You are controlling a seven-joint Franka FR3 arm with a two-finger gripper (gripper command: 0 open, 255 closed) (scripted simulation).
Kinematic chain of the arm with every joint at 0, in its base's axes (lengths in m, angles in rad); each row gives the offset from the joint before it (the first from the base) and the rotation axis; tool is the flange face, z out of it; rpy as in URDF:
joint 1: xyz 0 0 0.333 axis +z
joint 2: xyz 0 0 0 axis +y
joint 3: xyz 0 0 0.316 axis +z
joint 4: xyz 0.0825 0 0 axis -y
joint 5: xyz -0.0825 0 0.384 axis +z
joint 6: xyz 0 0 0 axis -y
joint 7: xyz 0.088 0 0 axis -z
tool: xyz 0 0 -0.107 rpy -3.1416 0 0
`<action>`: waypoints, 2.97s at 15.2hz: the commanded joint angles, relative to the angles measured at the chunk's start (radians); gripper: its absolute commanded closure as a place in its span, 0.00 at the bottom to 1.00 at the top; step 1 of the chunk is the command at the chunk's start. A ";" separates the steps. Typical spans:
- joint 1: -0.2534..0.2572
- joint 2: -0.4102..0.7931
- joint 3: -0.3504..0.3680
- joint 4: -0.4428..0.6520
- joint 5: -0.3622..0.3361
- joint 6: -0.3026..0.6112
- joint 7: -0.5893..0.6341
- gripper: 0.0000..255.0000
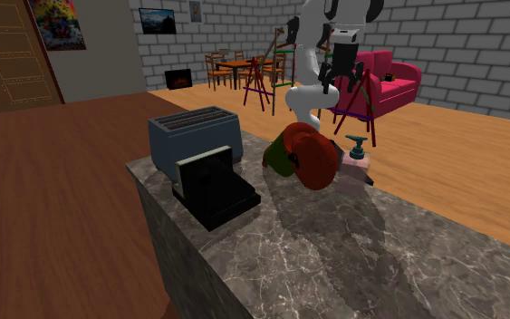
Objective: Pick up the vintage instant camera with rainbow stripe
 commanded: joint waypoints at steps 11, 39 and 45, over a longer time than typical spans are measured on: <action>-0.129 0.272 -0.105 0.084 -0.058 0.205 0.087 0.00; -0.403 0.954 -0.405 0.513 0.063 0.484 0.227 0.00; -0.406 0.980 -0.403 0.467 0.076 0.553 0.218 0.00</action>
